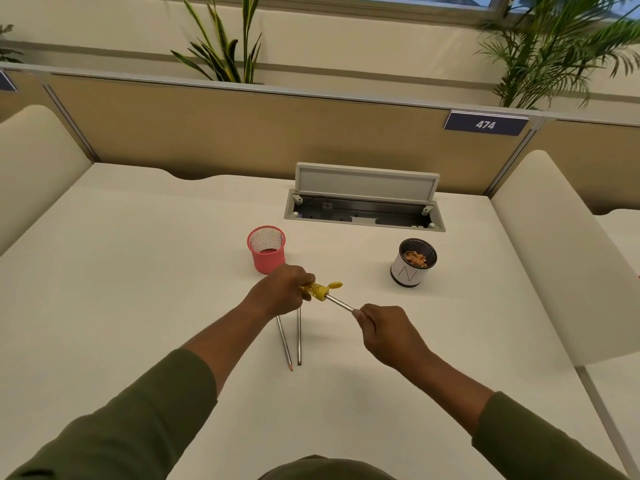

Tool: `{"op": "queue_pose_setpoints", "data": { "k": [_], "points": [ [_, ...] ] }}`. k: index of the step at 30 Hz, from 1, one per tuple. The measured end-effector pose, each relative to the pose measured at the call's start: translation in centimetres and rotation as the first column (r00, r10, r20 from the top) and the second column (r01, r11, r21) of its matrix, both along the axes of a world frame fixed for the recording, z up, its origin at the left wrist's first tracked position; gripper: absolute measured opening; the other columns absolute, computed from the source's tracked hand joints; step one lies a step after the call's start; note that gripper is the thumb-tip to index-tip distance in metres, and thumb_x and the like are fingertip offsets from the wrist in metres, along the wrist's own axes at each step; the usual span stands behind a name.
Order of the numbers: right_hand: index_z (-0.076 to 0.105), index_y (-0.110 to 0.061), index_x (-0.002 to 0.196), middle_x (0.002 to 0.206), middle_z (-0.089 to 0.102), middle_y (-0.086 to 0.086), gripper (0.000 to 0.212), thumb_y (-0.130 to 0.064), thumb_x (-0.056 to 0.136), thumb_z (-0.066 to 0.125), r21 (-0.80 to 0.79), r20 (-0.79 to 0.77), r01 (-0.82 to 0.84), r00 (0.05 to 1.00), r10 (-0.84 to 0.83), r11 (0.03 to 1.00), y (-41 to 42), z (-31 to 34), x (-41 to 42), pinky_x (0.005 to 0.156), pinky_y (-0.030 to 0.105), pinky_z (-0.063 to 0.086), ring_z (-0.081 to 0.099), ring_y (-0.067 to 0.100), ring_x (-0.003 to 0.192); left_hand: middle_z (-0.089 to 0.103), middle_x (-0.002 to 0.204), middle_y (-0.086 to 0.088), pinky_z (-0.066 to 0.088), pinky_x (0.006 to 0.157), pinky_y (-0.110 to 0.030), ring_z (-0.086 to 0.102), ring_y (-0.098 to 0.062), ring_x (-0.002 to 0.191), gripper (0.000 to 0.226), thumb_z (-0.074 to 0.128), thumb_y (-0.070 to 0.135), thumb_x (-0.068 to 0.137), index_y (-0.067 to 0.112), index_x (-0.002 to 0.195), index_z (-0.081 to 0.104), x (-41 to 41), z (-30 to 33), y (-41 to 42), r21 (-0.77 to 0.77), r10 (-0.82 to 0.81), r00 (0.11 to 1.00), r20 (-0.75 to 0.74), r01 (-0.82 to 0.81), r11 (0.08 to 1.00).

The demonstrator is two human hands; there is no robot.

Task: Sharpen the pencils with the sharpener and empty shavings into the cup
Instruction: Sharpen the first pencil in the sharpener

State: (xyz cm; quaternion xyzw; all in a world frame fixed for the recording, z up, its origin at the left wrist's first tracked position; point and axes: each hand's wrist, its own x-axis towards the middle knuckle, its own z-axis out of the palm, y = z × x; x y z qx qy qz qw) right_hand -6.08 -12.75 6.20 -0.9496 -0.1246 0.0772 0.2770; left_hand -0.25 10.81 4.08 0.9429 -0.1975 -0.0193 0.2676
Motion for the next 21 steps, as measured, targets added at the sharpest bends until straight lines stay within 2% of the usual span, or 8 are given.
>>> {"op": "queue_pose_setpoints", "data": {
  "k": [1, 3, 4, 6, 10, 17, 19, 21],
  "points": [
    [0.056, -0.010, 0.069, 0.054, 0.045, 0.000, 0.036, -0.030, 0.099, 0.049, 0.202, -0.283, 0.194, 0.950, -0.133, 0.960, 0.4, 0.5, 0.2, 0.043, 0.027, 0.029, 0.035, 0.016, 0.044, 0.070, 0.086, -0.008, 0.057, 0.066, -0.039, 0.064, -0.022, 0.074, 0.024, 0.066, -0.005, 0.073, 0.009, 0.092, 0.071, 0.0, -0.2, 0.1, -0.003, -0.002, 1.000, 0.021, 0.002, 1.000],
    [0.055, -0.009, 0.072, 0.050, 0.034, -0.003, 0.033, -0.028, 0.099, 0.050, 0.352, -0.812, 0.625, 0.575, -0.106, 0.697, 0.6, 1.6, 0.7, 0.037, 0.019, 0.021, 0.024, 0.010, 0.038, 0.070, 0.088, -0.007, 0.056, 0.065, -0.033, 0.064, -0.021, 0.074, 0.027, 0.067, -0.007, 0.072, 0.009, 0.094, 0.071, -0.3, -0.7, 0.3, -0.007, -0.002, 0.999, 0.046, 0.002, 1.000],
    [0.052, -0.010, 0.073, 0.047, 0.029, -0.005, 0.033, -0.027, 0.100, 0.049, 0.314, -0.914, 0.735, 0.406, -0.019, 0.601, 0.4, 1.9, 1.0, 0.034, 0.016, 0.017, 0.020, 0.007, 0.036, 0.070, 0.089, -0.007, 0.054, 0.064, -0.029, 0.064, -0.020, 0.074, 0.028, 0.068, -0.007, 0.072, 0.010, 0.094, 0.071, -0.4, -0.8, 0.3, -0.013, -0.007, 0.999, 0.054, 0.008, 1.000],
    [0.048, -0.011, 0.071, 0.044, 0.024, -0.008, 0.034, -0.026, 0.102, 0.044, 0.265, -0.961, 0.796, 0.260, 0.088, 0.544, 0.0, 2.1, 1.2, 0.029, 0.014, 0.015, 0.018, 0.004, 0.032, 0.070, 0.087, -0.007, 0.049, 0.062, -0.024, 0.064, -0.021, 0.071, 0.028, 0.069, -0.007, 0.071, 0.010, 0.093, 0.071, -0.7, -1.1, 0.4, -0.027, -0.023, 0.996, 0.082, 0.025, 0.999],
    [0.047, -0.012, 0.068, 0.042, 0.025, -0.007, 0.037, -0.025, 0.102, 0.041, 0.229, -0.973, 0.838, 0.175, 0.153, 0.495, 0.0, 1.9, 1.0, 0.027, 0.013, 0.015, 0.019, 0.005, 0.029, 0.071, 0.087, -0.008, 0.052, 0.059, -0.025, 0.065, -0.021, 0.069, 0.028, 0.070, -0.009, 0.069, 0.007, 0.092, 0.071, -1.0, -1.2, 0.5, -0.051, -0.036, 0.988, 0.150, 0.044, 0.998],
    [0.046, -0.015, 0.064, 0.042, 0.024, -0.008, 0.041, -0.025, 0.103, 0.037, 0.201, -0.979, 0.838, 0.159, 0.126, 0.508, 0.4, 2.3, 1.0, 0.029, 0.012, 0.011, 0.017, 0.005, 0.029, 0.070, 0.082, -0.005, 0.051, 0.058, -0.025, 0.062, -0.021, 0.067, 0.027, 0.070, -0.013, 0.065, 0.006, 0.083, 0.069, -1.0, -1.2, 0.3, -0.145, 0.017, 0.969, 0.247, 0.020, 0.989],
    [0.046, -0.015, 0.066, 0.043, 0.025, -0.008, 0.040, -0.026, 0.103, 0.036, 0.222, -0.975, 0.825, 0.194, 0.108, 0.520, 0.6, 2.4, 0.8, 0.031, 0.012, 0.011, 0.016, 0.005, 0.031, 0.069, 0.080, -0.002, 0.049, 0.059, -0.022, 0.058, -0.015, 0.066, 0.026, 0.071, -0.012, 0.066, 0.008, 0.081, 0.069, -1.1, -1.4, 0.1, -0.197, 0.063, 0.972, 0.228, -0.017, 0.980],
    [0.048, -0.014, 0.072, 0.049, 0.026, -0.007, 0.036, -0.029, 0.103, 0.038, 0.283, -0.949, 0.754, 0.311, 0.057, 0.592, 0.5, 2.3, 0.6, 0.036, 0.016, 0.012, 0.016, 0.006, 0.038, 0.069, 0.079, -0.002, 0.047, 0.060, -0.019, 0.055, -0.011, 0.066, 0.023, 0.073, -0.010, 0.067, 0.009, 0.080, 0.070, -1.1, -1.5, 0.0, -0.222, 0.093, 0.977, 0.193, -0.049, 0.974]
  ]
}}
